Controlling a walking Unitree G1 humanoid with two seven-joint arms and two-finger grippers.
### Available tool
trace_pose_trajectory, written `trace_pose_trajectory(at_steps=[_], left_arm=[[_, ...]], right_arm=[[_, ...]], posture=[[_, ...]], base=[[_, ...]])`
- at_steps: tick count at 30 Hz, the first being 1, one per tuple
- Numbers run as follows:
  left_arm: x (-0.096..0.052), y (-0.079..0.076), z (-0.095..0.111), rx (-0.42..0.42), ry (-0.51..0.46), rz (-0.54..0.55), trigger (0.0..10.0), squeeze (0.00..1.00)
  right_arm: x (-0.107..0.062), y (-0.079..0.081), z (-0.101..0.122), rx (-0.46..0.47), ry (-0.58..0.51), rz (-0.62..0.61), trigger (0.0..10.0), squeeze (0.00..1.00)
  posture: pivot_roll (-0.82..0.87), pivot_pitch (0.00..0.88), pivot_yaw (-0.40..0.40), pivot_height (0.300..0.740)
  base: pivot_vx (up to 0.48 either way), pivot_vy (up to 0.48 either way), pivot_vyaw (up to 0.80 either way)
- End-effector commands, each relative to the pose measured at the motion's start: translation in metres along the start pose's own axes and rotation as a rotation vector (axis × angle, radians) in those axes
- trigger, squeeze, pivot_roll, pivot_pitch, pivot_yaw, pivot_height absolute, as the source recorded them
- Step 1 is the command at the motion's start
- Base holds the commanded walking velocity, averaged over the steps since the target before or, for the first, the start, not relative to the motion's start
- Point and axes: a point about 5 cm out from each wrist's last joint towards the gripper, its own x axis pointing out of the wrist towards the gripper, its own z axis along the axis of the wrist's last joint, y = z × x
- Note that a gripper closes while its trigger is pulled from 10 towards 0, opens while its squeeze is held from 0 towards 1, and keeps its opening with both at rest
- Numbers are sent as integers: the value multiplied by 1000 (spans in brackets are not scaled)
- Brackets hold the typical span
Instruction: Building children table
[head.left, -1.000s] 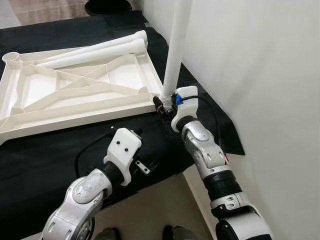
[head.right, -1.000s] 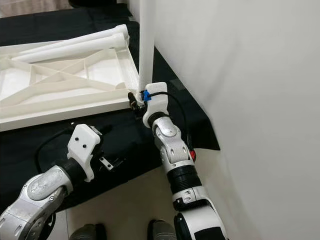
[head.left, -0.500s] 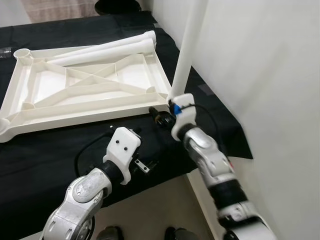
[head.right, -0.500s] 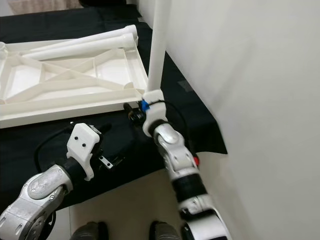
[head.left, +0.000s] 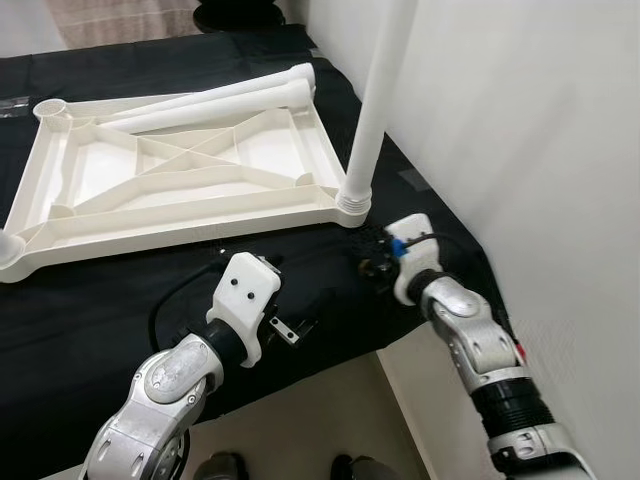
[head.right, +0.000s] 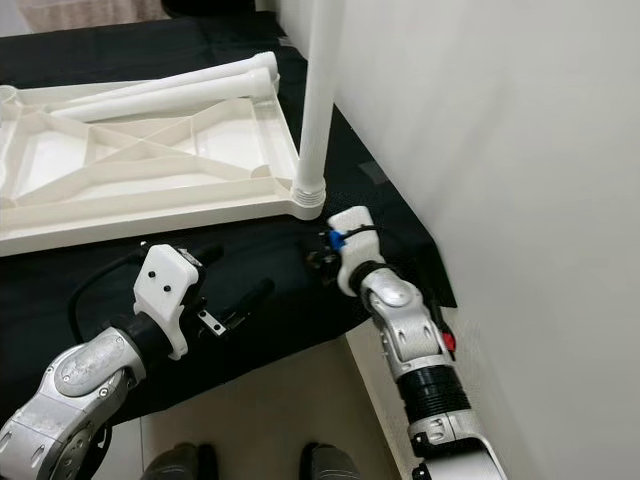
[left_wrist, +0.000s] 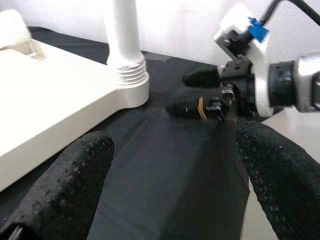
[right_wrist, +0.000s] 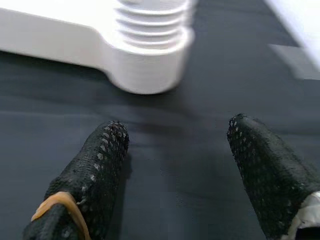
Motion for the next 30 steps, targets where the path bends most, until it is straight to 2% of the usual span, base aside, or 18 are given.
trace_pose_trajectory(at_steps=[1,2,3,10,15,28,30], left_arm=[[-2,-6,-3,-11,9,-23,10000,0],[-2,-6,-3,-11,9,-23,10000,0],[-3,-12,-1,-16,4,-47,10000,0],[-2,-19,9,-24,-27,-69,10000,0],[-2,-21,22,-29,-61,-74,10000,0],[-8,-27,35,-39,-85,-83,10000,0],[-10,-32,38,-53,-87,-90,10000,0]], right_arm=[[6,-13,2,-13,9,-144,10000,0],[6,-13,2,-13,9,-144,10000,0],[12,-18,7,-7,5,-241,10000,0],[17,-23,14,-4,-4,-321,10000,0],[23,-37,15,33,1,-426,10000,0],[32,-40,18,86,-18,-487,10000,0],[36,-42,25,111,-35,-493,10000,0]], posture=[[49,167,-70,740],[49,167,-70,740],[57,174,-68,740],[65,187,-69,740],[74,220,-63,740],[95,281,-58,740],[96,303,-58,740]], base=[[0,0,0],[0,0,0],[0,0,0],[0,0,0],[0,0,0],[0,0,0],[0,0,0]])
